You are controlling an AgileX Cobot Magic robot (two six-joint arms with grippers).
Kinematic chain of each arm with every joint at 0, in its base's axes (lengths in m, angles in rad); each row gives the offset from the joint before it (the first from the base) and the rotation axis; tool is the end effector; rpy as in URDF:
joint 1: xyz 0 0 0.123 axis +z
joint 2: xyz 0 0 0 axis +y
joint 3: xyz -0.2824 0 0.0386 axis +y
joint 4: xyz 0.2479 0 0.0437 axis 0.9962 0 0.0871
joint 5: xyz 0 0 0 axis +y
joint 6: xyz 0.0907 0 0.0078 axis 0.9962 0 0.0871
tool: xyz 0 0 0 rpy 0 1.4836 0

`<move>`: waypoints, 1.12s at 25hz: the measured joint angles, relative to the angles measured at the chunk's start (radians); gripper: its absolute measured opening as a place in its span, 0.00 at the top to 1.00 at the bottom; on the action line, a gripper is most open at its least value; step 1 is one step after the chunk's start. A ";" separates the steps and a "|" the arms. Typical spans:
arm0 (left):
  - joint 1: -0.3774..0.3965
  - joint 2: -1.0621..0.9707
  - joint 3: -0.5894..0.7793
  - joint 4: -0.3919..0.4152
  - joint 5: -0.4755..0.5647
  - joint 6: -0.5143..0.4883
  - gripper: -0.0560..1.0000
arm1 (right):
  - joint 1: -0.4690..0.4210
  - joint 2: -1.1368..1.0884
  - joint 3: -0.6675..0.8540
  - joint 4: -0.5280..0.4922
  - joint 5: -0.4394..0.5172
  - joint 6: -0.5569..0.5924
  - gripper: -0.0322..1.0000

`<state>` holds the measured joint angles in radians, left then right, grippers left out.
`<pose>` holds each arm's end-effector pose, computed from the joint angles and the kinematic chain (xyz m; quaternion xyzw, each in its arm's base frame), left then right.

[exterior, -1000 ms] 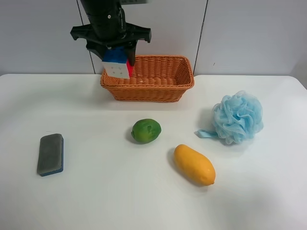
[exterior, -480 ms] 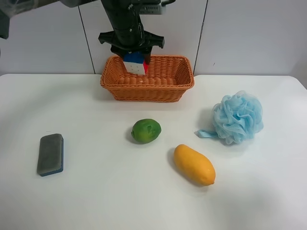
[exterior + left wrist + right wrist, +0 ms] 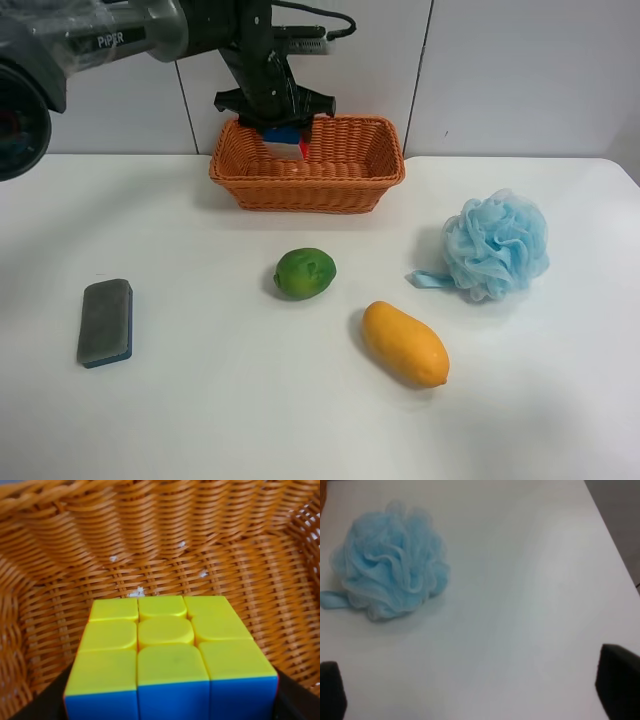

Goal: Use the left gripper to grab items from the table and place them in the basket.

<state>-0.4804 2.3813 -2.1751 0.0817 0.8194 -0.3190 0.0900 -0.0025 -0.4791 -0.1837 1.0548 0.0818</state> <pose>0.4783 -0.2431 0.2084 0.0937 0.9452 -0.0868 0.3006 -0.0020 -0.0147 0.2729 -0.0011 0.8529 -0.0473 0.5200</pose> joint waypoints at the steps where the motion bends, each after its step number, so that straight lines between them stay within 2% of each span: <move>1: 0.000 0.011 0.000 0.000 -0.010 0.000 0.41 | 0.000 0.000 0.000 0.000 0.000 0.000 0.01; 12: 0.000 0.066 0.000 -0.064 -0.076 -0.002 0.41 | 0.000 0.000 0.000 0.000 0.000 0.000 0.01; 14: 0.000 0.066 0.000 -0.082 -0.079 -0.014 0.32 | 0.000 0.000 0.000 0.000 0.000 0.000 0.01; 16: 0.000 0.066 0.000 -0.095 -0.083 -0.024 0.14 | 0.000 0.000 0.000 0.000 0.000 0.000 0.01; 19: 0.000 0.063 0.000 -0.097 -0.079 -0.030 0.03 | 0.000 0.000 0.000 0.000 0.000 0.000 0.01; 23: 0.006 0.009 0.000 -0.101 -0.021 -0.030 0.01 | 0.000 0.000 0.000 0.000 0.000 0.000 0.01; 28: 0.036 -0.116 0.000 -0.092 0.156 -0.018 0.01 | 0.000 0.000 0.000 0.000 0.000 0.000 0.01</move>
<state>-0.4447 2.2649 -2.1751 -0.0104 0.9759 -0.3372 0.0900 -0.0025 -0.4791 -0.1837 1.0548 0.0818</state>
